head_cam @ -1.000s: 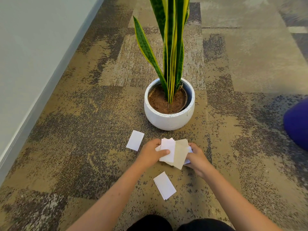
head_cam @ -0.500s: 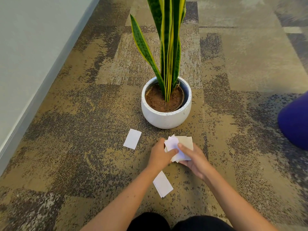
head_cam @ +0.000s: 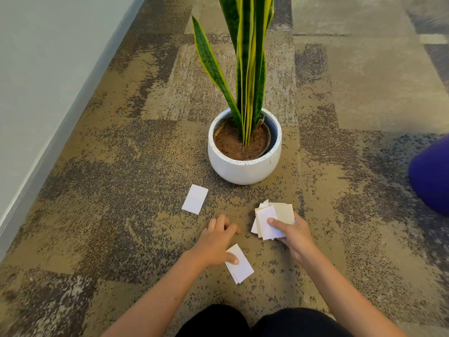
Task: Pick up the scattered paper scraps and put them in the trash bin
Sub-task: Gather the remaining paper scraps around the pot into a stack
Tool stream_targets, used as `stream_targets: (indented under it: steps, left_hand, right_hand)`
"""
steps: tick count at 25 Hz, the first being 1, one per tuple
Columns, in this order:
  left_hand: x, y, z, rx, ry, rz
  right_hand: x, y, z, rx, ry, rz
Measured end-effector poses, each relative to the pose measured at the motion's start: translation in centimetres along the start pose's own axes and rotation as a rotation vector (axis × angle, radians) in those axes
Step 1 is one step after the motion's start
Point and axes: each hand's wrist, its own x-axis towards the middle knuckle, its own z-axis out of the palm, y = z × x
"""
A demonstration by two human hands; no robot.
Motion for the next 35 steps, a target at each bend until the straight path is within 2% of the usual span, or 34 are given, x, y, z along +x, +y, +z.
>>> stream_targets:
  steps: [4, 8, 10, 12, 15, 18, 20, 23, 27, 32, 35]
  left_hand:
    - [-0.4, -0.3, 0.6, 0.126, 0.063, 0.207]
    - [-0.2, -0.2, 0.1, 0.089, 0.025, 0.273]
    - [-0.1, -0.1, -0.8, -0.145, -0.004, 0.182]
    - [-0.1, -0.8, -2.3, -0.453, 0.005, 0.008]
    - [0.2, -3.7, -5.1, -0.74, 0.144, -0.21]
    - [0.5, -6.7, -6.9, -0.714, 0.437, -0.457]
    - [0.7, -7.7, -6.9, -0.643, 0.527, -0.585]
    - [1.0, -7.9, -6.2, -0.518, 0.483, -0.678]
    - [1.6, -6.8, -5.5, -0.44, 0.506, -0.668]
    - [2.2, -6.2, -5.7, -0.493, 0.454, -0.686]
    - [2.2, -5.4, -5.5, -0.493, 0.482, -0.67]
  right_hand:
    - [0.0, 0.2, -0.4, 0.0, -0.002, 0.009]
    - [0.0, 0.3, -0.4, -0.006, -0.006, 0.003]
    - [0.1, 0.5, -0.4, -0.006, -0.002, 0.002]
    - [0.2, 0.6, -0.5, -0.005, -0.002, 0.003]
    - [0.3, 0.7, -0.5, -0.007, 0.013, 0.007]
    - [0.5, 0.9, -0.5, -0.006, 0.023, 0.009]
    - [0.6, 1.0, -0.6, -0.016, 0.022, 0.008]
    - [0.6, 1.2, -0.6, -0.027, 0.016, 0.002]
    - [0.6, 1.1, -0.6, -0.015, 0.012, -0.008]
    - [0.7, 1.3, -0.6, -0.022, 0.022, -0.011]
    - [0.7, 1.2, -0.6, -0.032, 0.023, -0.009]
